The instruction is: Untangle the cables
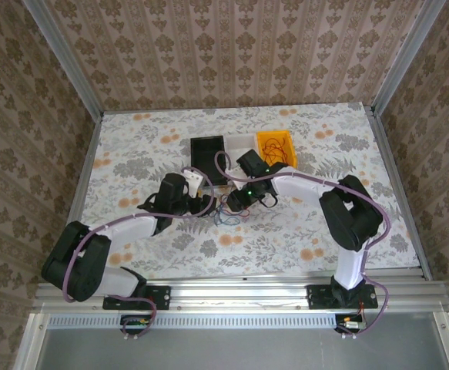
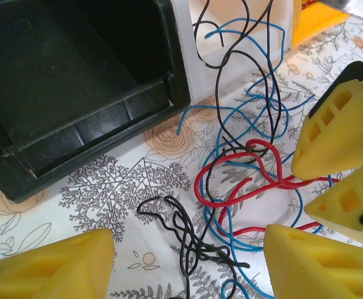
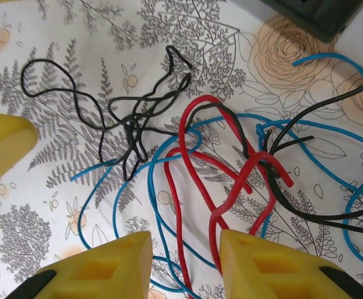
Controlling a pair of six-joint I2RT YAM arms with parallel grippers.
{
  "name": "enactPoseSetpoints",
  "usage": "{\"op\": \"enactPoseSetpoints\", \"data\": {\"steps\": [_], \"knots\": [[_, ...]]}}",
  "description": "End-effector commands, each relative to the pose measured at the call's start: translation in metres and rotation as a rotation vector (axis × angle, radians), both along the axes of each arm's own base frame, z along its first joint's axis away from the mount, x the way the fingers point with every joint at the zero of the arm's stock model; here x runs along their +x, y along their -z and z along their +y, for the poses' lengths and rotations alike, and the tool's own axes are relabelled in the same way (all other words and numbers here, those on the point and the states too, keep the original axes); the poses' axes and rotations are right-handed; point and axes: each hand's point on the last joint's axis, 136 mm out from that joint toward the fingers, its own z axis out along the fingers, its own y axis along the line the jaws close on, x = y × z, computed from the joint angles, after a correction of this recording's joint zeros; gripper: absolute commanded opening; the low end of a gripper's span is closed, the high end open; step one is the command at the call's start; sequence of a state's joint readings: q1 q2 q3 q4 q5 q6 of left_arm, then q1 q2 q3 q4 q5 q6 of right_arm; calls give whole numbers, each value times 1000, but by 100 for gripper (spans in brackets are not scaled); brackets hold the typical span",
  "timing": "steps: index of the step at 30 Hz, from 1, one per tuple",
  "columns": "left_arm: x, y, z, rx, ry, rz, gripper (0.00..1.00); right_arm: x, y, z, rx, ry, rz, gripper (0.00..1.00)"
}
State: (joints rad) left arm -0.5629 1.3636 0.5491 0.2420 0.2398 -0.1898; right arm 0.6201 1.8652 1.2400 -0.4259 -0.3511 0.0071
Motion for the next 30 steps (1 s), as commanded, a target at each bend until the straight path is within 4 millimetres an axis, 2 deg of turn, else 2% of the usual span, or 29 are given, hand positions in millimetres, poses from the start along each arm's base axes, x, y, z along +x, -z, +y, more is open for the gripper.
{"op": "enactPoseSetpoints", "data": {"steps": [1,5,11,15,20,22,24,30], "knots": [[-6,10,0,-6,4,50,64,-7,7,-2,-43,-40,23,31],[-8,14,-7,-11,34,76,65,-11,9,-2,-39,-45,36,16],[-8,17,-13,-2,56,77,65,-13,12,-4,-40,-38,37,24],[-7,17,-16,-2,61,81,65,-10,21,-3,-58,-38,42,24],[-10,17,-20,2,79,79,65,-7,20,-2,-53,-38,33,8],[-11,18,-22,12,91,76,65,-8,12,-2,-33,-43,24,1],[-12,19,-23,23,102,78,65,-8,-1,-2,12,-32,14,0],[-13,21,-30,42,141,80,65,-8,-65,-14,277,25,47,0]]}}
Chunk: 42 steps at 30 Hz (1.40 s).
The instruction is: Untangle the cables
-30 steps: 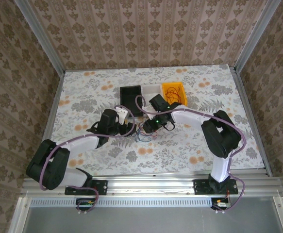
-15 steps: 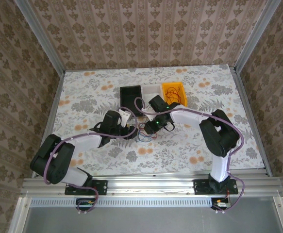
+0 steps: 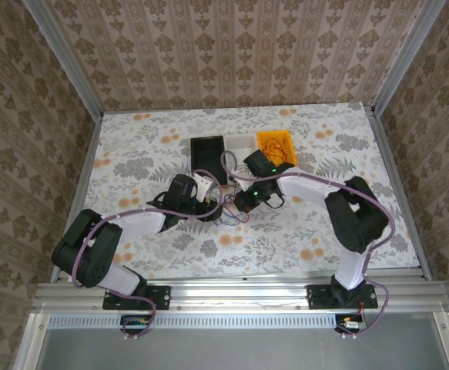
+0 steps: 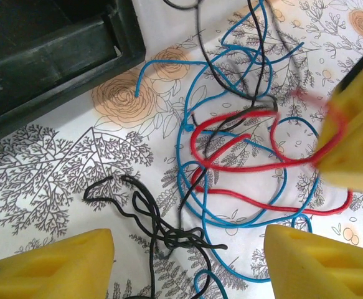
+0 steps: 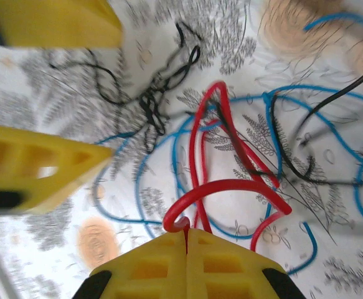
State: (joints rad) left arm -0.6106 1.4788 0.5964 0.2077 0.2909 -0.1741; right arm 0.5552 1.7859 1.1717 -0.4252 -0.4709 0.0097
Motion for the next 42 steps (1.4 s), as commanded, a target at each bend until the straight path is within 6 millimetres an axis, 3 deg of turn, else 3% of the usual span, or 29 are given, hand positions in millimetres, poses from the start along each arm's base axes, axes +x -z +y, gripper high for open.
{"op": "enactPoseSetpoints", "data": {"steps": [1,6,16,19,23,26,32,39,42], "knots": [[1,-5,-10,4,50,-13,65,1,-58,-2,218,31,-4,0],[6,-4,-26,-8,91,-16,64,0,-86,-10,328,64,8,0],[25,1,-71,-37,172,-35,62,-4,-92,-12,360,72,53,0],[29,10,-77,-44,180,-26,44,1,-100,-16,393,101,46,0],[38,18,-76,-51,140,-25,4,10,-103,-31,393,165,43,0],[46,15,-70,-80,98,-31,0,15,-92,-45,359,241,72,0],[56,4,-44,-138,-16,-19,0,24,-60,-89,255,456,70,0],[44,17,0,-30,-151,-17,0,48,-55,-188,192,896,-46,1],[40,21,18,16,-212,-27,0,51,-57,-218,167,1024,-81,0]]}}
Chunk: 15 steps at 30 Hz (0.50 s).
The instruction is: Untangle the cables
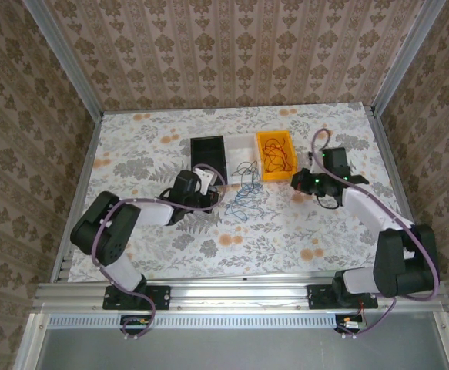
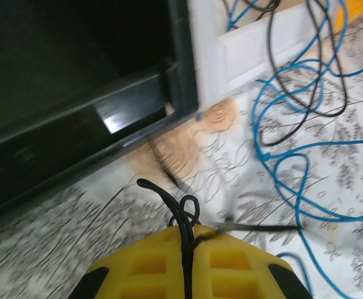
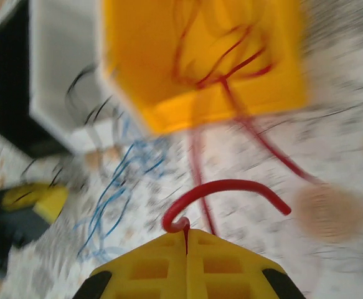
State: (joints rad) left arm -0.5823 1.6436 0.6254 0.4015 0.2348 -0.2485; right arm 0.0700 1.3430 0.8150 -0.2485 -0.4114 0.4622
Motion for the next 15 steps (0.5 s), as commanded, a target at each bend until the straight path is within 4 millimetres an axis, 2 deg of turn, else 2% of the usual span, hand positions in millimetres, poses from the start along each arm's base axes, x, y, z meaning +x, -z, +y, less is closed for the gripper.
{"op": "enactPoseSetpoints", "data": {"steps": [1,3,6,15], "knots": [[-1,5,25,62,-111,-6,0,10,-9,-37,-59,206,-42,0],[-1,7,34,83,-147,-7,0,10,-13,-47,-69,252,-62,0],[-5,8,34,96,-129,-5,0,16,-28,-43,-28,235,-119,1],[-13,3,-1,107,22,-23,0,46,-101,-29,32,171,-310,4]]}}
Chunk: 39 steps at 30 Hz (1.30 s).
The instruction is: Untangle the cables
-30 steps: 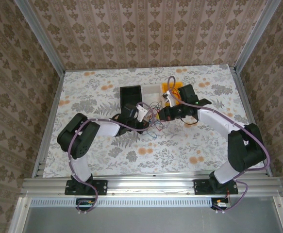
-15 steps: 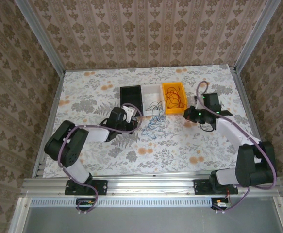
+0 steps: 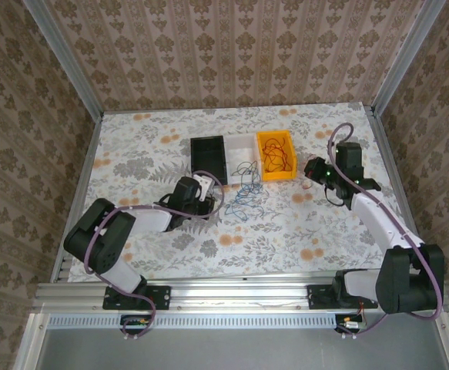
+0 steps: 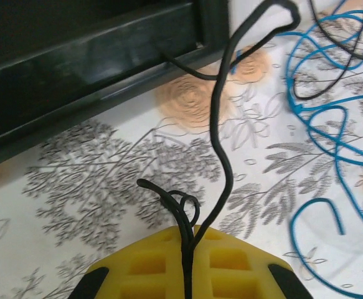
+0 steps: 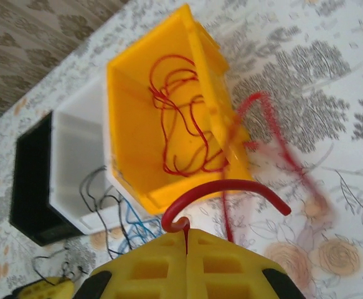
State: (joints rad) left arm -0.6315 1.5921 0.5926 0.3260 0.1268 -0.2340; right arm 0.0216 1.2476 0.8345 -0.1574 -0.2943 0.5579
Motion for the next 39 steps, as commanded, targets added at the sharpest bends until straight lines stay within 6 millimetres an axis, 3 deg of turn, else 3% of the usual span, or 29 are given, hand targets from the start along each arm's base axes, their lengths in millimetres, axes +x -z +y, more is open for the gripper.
{"op": "enactPoseSetpoints", "data": {"steps": [1,8,13,17,23,27,32,37,39], "knots": [[3,-6,-13,2,49,-19,0,26,-52,11,29,-45,-144,5],[5,-7,-25,-18,60,-25,0,81,-52,47,21,-158,-134,6],[5,-6,-22,-7,52,-30,0,122,-22,68,4,-207,-72,6],[3,-4,-20,-1,47,-27,0,143,19,82,-24,-215,24,6],[3,-4,-19,2,41,-30,0,147,75,101,-135,-244,150,6],[3,-5,-18,4,41,-31,0,144,103,98,-199,-221,221,6],[2,-5,-19,2,41,-31,0,135,112,89,-240,-206,261,6],[4,-5,-21,4,46,-32,0,125,104,84,-256,-202,258,8],[5,-6,-22,4,45,-35,0,124,95,84,-257,-204,233,13]]}}
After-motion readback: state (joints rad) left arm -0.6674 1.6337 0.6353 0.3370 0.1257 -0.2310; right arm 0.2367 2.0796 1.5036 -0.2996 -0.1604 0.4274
